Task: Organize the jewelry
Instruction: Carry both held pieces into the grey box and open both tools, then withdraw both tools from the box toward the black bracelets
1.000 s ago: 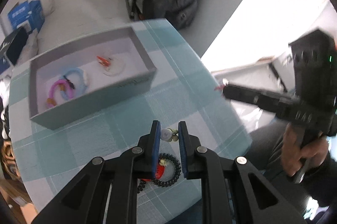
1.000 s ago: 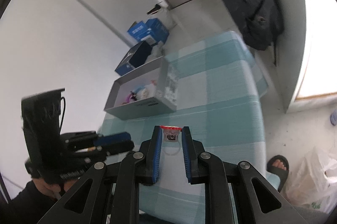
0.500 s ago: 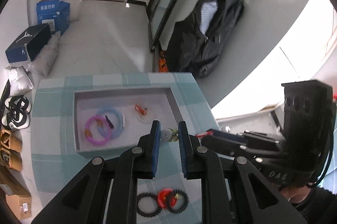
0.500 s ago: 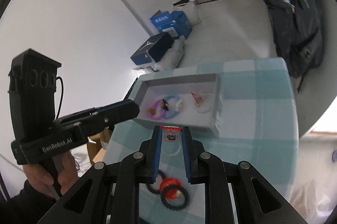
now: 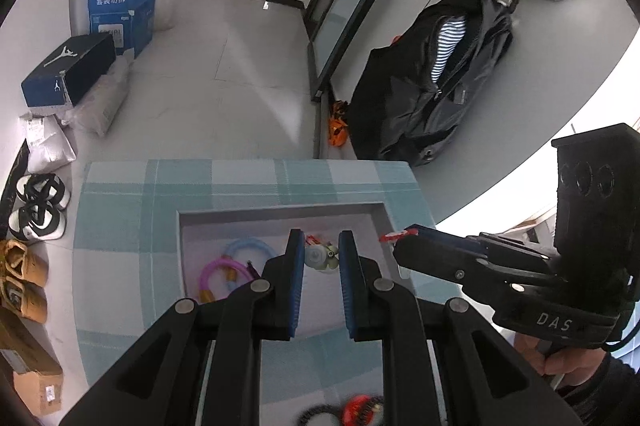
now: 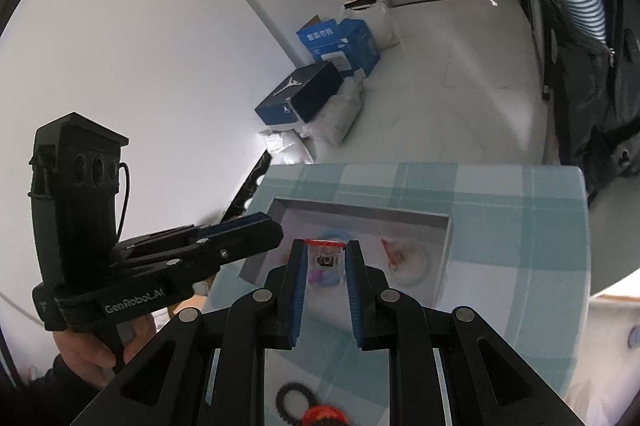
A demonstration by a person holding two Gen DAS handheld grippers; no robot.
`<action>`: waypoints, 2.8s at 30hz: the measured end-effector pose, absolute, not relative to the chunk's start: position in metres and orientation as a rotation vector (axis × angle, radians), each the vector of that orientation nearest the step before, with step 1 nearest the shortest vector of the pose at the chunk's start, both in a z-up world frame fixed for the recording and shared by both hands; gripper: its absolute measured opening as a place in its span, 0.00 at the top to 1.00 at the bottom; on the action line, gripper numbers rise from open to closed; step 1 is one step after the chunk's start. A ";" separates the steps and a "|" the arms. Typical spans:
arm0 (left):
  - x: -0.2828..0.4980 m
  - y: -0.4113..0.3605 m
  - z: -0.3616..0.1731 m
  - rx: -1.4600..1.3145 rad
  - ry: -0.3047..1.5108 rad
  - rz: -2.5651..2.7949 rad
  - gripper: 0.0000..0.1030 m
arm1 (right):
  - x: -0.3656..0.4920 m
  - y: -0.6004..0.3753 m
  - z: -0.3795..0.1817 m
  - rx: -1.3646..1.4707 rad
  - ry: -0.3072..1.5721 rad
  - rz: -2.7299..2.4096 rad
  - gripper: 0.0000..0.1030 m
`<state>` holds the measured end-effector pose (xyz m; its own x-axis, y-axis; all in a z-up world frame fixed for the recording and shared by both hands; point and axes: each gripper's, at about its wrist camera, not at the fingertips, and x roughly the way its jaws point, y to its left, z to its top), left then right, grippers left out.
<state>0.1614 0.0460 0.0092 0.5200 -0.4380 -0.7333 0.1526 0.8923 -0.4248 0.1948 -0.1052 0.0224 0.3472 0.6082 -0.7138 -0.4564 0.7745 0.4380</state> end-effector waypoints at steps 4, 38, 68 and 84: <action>0.170 0.049 0.001 -0.353 0.993 -0.377 0.88 | 0.205 -0.099 0.017 0.170 1.021 0.695 0.82; 0.178 0.069 -0.019 -0.506 1.046 -0.322 0.35 | 0.214 -0.120 0.019 0.261 1.023 0.618 0.33; 0.088 0.048 -0.001 -0.193 0.881 -0.079 0.33 | 0.109 -0.134 0.049 0.137 0.793 0.633 0.01; 0.031 0.036 -0.024 -0.190 0.932 -0.016 0.17 | 0.068 -0.155 0.004 0.094 0.912 0.574 0.01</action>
